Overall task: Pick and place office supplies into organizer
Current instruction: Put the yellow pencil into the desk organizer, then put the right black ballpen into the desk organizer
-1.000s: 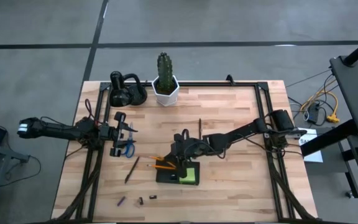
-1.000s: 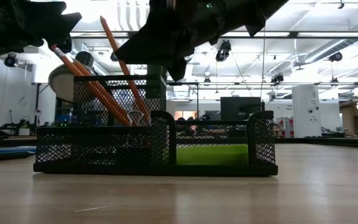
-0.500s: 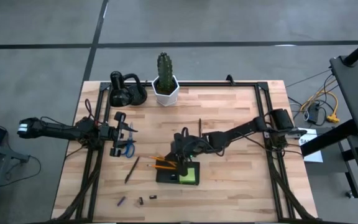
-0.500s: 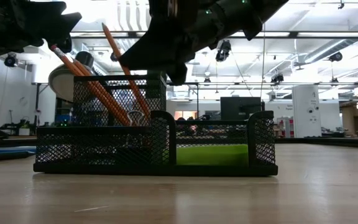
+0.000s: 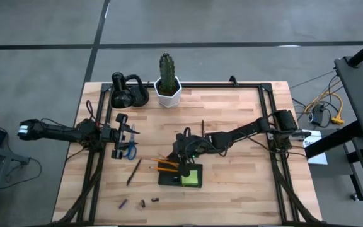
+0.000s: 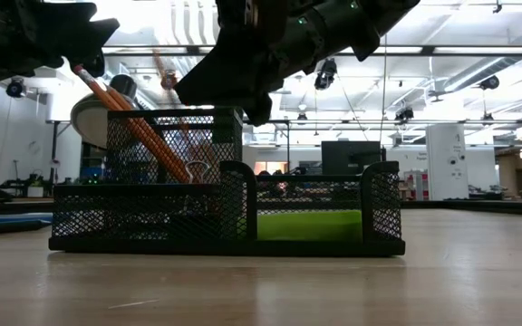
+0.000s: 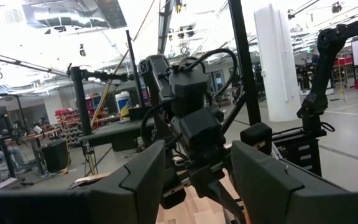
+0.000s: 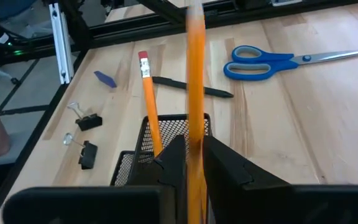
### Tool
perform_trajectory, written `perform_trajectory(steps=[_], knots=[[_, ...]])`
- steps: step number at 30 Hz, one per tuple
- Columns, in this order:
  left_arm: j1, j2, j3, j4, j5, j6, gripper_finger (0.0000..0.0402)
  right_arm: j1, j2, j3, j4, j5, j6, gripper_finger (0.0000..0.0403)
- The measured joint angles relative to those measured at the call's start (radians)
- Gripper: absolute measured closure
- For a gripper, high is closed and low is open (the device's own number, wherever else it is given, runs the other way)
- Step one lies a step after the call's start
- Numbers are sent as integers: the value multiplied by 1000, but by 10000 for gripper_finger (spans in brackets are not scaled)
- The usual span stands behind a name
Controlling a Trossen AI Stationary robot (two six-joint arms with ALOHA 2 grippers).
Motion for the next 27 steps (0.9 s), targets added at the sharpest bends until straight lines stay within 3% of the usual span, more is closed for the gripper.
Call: perform_trajectory(steps=[14, 23, 27], knots=[[0, 0, 0, -3, 0, 0, 232, 1, -19, 24, -35, 0, -49, 331], [0, 2, 0, -3, 0, -3, 232, 2, -186, 154, -385, 13, -101, 328], [0, -1, 0, -1, 0, -5, 232, 2, -252, 175, -543, 141, -123, 329]])
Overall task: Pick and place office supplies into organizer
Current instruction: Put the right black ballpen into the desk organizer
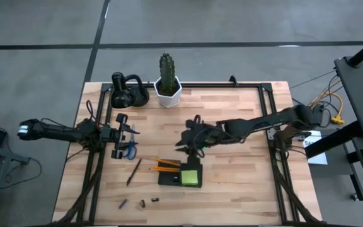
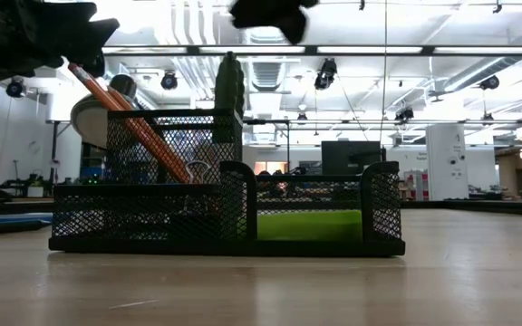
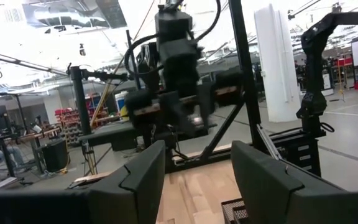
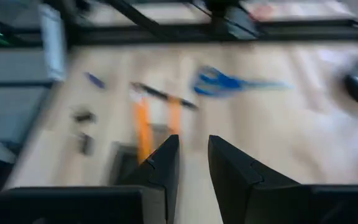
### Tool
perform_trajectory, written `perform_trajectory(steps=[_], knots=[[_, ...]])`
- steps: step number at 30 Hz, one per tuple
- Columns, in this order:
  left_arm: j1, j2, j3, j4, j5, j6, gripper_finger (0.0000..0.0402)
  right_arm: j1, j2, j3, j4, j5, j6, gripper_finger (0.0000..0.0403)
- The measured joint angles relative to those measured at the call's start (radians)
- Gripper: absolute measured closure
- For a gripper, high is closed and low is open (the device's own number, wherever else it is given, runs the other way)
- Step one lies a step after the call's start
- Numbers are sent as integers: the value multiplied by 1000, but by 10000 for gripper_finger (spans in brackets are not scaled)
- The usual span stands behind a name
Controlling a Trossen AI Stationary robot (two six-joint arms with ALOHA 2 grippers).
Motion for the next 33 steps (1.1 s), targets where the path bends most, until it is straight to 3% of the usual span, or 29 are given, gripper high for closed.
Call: perform_trajectory(steps=[4, 6, 15, 20, 33], knots=[[0, 1, 0, 2, 0, 0, 232, -3, -53, 7, -160, 192, 78, 326], [0, 1, 0, 1, 0, 0, 232, -11, -62, 12, -236, 224, 118, 326], [0, 1, 0, 1, 0, 0, 232, -110, -79, -12, -454, 229, 338, 321], [0, 1, 0, 0, 0, 0, 232, -184, -77, -37, -452, 229, 390, 292], [0, 1, 0, 0, 0, 0, 232, -323, -76, -163, -441, 221, 739, 236]])
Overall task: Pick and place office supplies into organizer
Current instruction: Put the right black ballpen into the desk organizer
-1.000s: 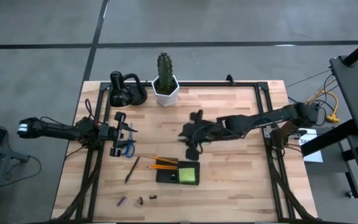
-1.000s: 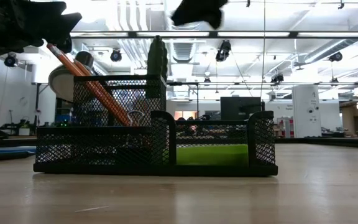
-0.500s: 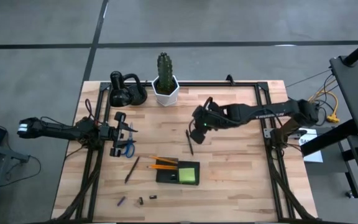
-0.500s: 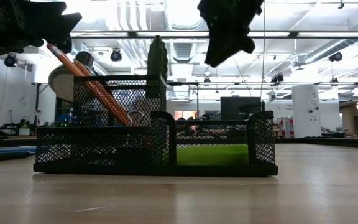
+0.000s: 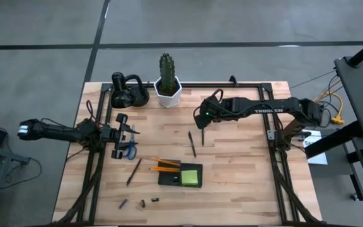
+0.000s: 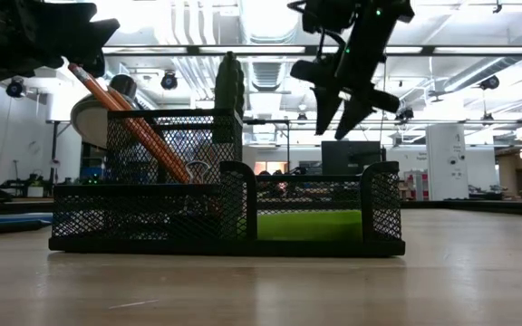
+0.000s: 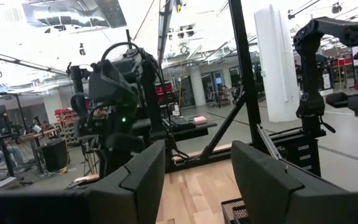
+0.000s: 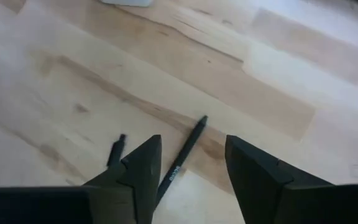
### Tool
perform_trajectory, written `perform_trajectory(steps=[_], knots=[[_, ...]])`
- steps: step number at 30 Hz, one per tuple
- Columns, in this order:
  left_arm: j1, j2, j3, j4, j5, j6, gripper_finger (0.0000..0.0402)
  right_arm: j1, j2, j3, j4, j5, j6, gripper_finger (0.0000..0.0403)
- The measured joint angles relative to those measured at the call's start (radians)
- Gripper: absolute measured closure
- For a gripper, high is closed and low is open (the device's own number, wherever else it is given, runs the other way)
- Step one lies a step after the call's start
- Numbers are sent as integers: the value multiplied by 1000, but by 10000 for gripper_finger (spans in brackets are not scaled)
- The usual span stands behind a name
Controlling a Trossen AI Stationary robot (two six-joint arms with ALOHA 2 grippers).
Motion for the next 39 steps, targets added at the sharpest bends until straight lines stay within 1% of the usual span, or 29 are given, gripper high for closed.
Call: perform_trajectory(steps=[4, 13, 19, 24, 28, 32, 36, 39], knots=[[0, 0, 0, 0, 0, 0, 232, 2, 0, -49, 67, -1, 53, 229], [0, -2, 0, 5, 0, 0, 232, 17, 2, -175, 255, -18, 64, 207], [0, -2, 0, 10, 0, 0, 232, 22, 87, -206, 356, -56, 68, 196], [0, -2, 0, 12, 0, 0, 232, 21, 182, -148, 261, -58, 51, 195], [0, -1, 0, 12, 0, 0, 232, 21, 234, -107, 253, -71, 65, 195], [0, -1, 0, 11, 0, 0, 232, 21, 265, -81, 235, -71, 70, 195], [0, -1, 0, 7, 0, 0, 232, 20, 295, -80, 185, -62, 73, 196], [0, -2, 0, 7, 0, 0, 232, 21, 312, -80, 180, -52, 73, 198]])
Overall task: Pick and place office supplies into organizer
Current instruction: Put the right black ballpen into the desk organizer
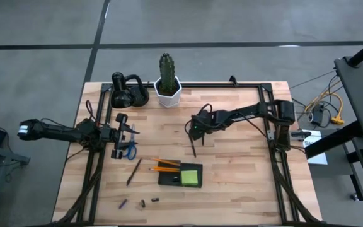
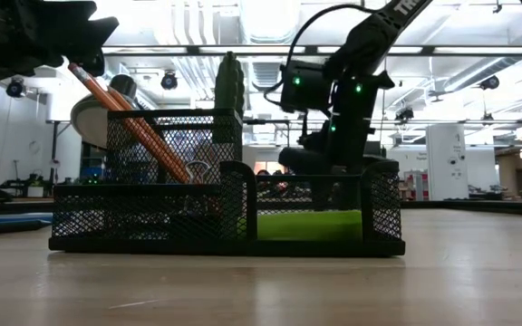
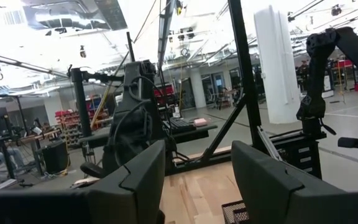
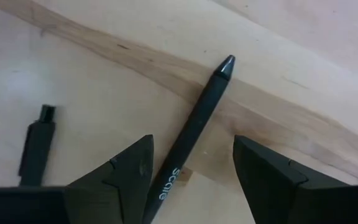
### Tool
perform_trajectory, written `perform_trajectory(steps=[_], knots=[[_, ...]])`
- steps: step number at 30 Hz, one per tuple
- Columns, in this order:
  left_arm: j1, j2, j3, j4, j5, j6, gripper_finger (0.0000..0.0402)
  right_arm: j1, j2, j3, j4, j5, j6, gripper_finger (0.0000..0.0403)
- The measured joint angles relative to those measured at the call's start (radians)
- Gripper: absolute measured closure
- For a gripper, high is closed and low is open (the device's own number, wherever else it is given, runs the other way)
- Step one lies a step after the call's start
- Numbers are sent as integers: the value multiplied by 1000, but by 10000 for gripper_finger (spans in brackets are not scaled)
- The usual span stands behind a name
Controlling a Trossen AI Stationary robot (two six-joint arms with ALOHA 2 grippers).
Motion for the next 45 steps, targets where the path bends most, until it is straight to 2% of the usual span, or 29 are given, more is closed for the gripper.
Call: perform_trajectory(steps=[9, 13, 21, 32, 45], knots=[[0, 0, 0, 0, 0, 0, 232, 0, 27, 13, 1, -2, -21, 198], [0, 0, 0, 0, 0, 0, 232, -3, 28, 13, 0, -17, -51, 212], [0, 1, 0, 0, 0, 0, 232, -25, 28, 12, -34, -80, -86, 276], [0, 1, 0, 0, 0, 0, 232, -24, 29, 12, -36, -110, -147, 379], [0, 1, 0, 0, 0, 0, 232, -23, -5, 6, -51, -109, -161, 386]])
